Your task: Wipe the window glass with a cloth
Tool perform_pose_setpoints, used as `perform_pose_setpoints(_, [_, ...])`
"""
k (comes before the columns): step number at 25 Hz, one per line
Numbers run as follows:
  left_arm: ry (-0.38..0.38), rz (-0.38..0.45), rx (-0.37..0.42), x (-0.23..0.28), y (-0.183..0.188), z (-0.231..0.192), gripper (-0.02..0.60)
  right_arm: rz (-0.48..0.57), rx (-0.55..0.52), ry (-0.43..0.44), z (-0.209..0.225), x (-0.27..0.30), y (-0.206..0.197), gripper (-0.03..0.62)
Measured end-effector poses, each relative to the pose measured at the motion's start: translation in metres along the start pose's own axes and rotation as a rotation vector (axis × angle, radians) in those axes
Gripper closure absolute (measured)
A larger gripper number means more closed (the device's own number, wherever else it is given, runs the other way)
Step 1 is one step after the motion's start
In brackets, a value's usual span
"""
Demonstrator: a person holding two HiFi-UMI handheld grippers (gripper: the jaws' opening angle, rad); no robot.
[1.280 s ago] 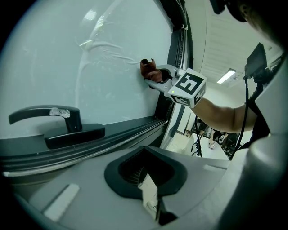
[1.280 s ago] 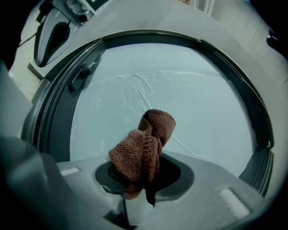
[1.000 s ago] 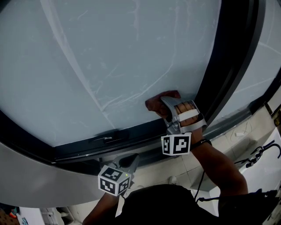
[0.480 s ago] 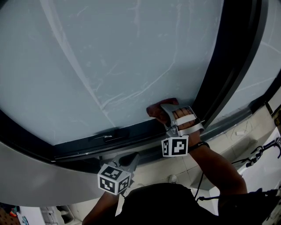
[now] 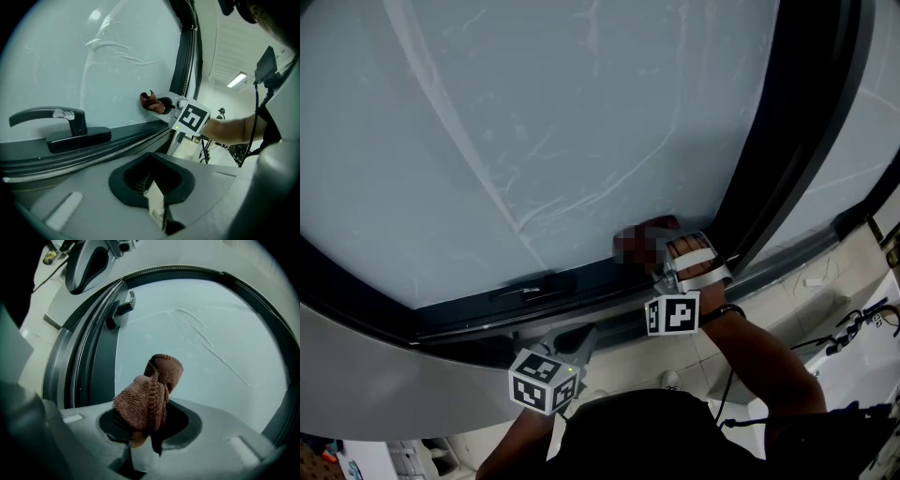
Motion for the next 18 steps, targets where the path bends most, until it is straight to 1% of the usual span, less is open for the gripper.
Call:
perform_pose_setpoints(8, [0.006,0.003,-0.006,-0.003,-0.002,-0.002,0.565,-0.006,-0.003,0.024,-0.014,0.000,-0.001,0.493])
perform_pose_setpoints(18, [0.008,0.008,-0.011,-0.005,-0.003,-0.003,0.565,-0.017,-0.027,0.083,-0.041,0.002,-0.004,0.493])
Point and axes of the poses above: the fingertips, and each gripper's own axes: x forward along the fingers, z to its right, y out of its top, the point moved 1 cm from there along -x, backward along the fingers, and after that the axes turned 8 degrees about -y, right-handed, at the moved point
